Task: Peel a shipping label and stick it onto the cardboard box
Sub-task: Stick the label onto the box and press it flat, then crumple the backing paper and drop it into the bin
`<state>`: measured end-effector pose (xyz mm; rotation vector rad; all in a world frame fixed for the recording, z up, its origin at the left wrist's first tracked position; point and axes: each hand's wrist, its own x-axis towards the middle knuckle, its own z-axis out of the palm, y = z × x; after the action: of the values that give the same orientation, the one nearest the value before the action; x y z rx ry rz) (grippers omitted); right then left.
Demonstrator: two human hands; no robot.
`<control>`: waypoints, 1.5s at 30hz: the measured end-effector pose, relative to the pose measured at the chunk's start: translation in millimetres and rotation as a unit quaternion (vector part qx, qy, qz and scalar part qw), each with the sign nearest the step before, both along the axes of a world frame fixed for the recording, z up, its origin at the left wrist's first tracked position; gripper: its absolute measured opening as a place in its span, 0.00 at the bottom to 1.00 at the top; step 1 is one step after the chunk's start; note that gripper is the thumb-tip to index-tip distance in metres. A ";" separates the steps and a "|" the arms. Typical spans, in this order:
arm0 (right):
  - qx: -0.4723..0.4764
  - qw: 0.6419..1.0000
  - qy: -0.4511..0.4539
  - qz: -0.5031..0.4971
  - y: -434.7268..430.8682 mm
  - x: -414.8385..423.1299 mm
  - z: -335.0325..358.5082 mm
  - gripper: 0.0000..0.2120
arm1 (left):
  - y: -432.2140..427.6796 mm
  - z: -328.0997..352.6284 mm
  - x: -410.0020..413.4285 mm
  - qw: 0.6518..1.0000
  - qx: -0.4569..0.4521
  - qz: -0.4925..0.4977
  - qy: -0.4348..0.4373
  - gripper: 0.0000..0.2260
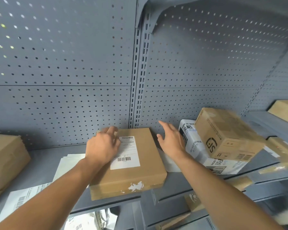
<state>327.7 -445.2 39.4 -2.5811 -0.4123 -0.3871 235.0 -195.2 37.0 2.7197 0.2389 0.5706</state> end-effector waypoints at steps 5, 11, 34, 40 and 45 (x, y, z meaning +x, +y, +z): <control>-0.040 0.998 0.030 -0.027 -37.3 -8.9 -3.2 0.26 | -43.4 12.3 -1.0 0.997 -0.014 -0.075 0.007 0.18; -0.069 0.987 0.142 -0.032 -60.8 -18.1 -26.7 0.30 | -91.4 16.2 2.5 0.990 -0.002 -0.124 0.067 0.21; -0.054 0.993 0.051 -0.089 -119.3 -86.4 -60.7 0.09 | -170.2 -13.3 -25.4 0.977 -0.032 -0.204 0.056 0.19; -0.064 0.987 -0.005 -0.150 -187.9 -137.4 -33.6 0.09 | -251.0 -9.8 -20.4 0.953 -0.031 -0.298 0.033 0.19; -0.112 0.960 0.016 -0.258 -270.7 -196.0 -31.0 0.13 | -331.1 -8.2 -37.4 0.917 -0.071 -0.393 0.012 0.20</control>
<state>131.7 -715.9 8.4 -2.8939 0.2564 -0.4980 197.5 -526.3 28.8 2.3893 -0.7510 0.2603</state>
